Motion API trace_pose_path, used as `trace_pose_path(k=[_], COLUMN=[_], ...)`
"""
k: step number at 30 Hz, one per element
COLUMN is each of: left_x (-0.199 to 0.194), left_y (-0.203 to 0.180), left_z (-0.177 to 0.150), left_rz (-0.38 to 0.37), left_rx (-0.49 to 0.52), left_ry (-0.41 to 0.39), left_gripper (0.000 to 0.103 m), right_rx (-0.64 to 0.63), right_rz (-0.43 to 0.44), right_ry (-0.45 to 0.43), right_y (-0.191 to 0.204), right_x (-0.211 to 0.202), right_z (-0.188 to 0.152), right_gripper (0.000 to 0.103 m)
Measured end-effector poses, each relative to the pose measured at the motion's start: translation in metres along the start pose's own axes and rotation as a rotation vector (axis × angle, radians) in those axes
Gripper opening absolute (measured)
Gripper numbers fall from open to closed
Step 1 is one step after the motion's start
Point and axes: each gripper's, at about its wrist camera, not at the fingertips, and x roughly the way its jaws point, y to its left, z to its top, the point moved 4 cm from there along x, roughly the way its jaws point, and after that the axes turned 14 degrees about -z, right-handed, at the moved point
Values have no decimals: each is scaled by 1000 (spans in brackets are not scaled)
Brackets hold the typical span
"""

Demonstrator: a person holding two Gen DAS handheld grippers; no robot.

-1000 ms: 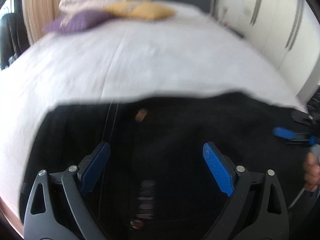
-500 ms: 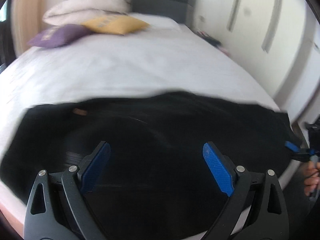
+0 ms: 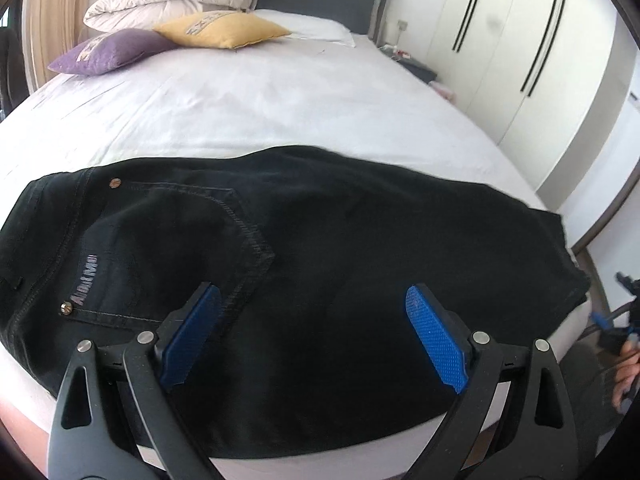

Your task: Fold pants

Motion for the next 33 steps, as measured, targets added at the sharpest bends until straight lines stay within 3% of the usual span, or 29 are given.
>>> trace_pose_path(k=[3,7,9,12,13,16,18,20,23,27,33], left_x=[3,5,6,14,27,62,54,35,13,8,38], left_y=[-8,-4,-1,-2,0,30,33,40,48,35,-17], left_z=[-1,-2,3,15,19,18,20,19,13,5,0], left_rz=[0,-8,-47,-121,-143,-76,-87,11,18,-22,-109], left_rx=[28,-4,-25,10,14,-32,-29,-7,-41,-49,8], left_ry=[16,19,15,12,48,169,146,122,74,43,97], left_gripper=[95,95,95,95,95,94,95,95,95,95,95], right_rx=[12,67,111,123,121,111,108,99,104,158,150], right_rz=[-30,0,46,60,60,53,65,66,72,105,90], right_ry=[37,37,38,34,28,11,-4,-5,-3,-7,32], right_y=[3,12,9,11,13,19,25,25,24,26,41], right_x=[23,47,42,44,42,40,39,41,43,45,58], right_z=[-6,-7,-5,0,2,5,7,8,6,7,7], right_gripper=[84,85,91,91,91,91,90,89,89,87,78])
